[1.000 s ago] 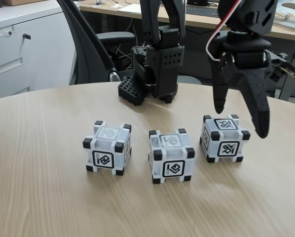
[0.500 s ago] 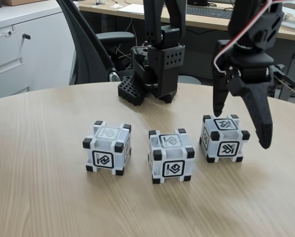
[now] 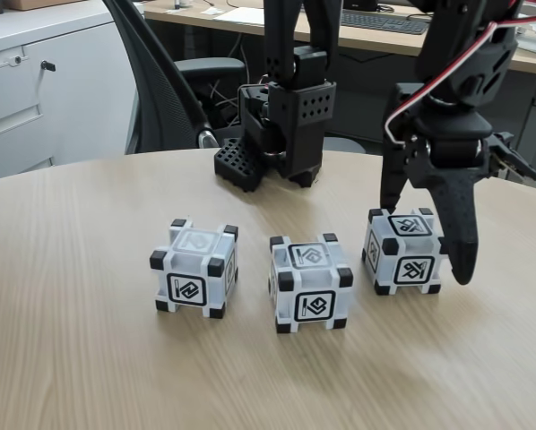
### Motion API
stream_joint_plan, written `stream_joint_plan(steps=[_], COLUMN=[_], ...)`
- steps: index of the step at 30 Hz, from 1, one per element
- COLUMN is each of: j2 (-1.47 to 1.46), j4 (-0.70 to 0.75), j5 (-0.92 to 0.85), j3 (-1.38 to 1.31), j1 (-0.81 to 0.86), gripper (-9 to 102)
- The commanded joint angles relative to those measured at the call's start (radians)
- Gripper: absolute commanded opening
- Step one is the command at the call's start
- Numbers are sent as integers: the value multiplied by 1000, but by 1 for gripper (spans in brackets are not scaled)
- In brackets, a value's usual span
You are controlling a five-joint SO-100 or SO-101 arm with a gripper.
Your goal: Stack cubes from left to right.
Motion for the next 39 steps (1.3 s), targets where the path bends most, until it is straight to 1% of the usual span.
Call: stream_joint_plan(steps=[1,7,17,20,25,28,29,39], j2=[5,3,-110,-110,-110,-110,-110,-86], j4=[-9,-9,-9,-9,-9,-9,-11,-11], j5=[8,6,12,18,6,-31,-51,-72], j3=[-43,-32,-41,-41,-41,-43,-43,-44], j1=[11,12,12,12,12,12,14,14], gripper=[55,55,54,47,26,8,0,0])
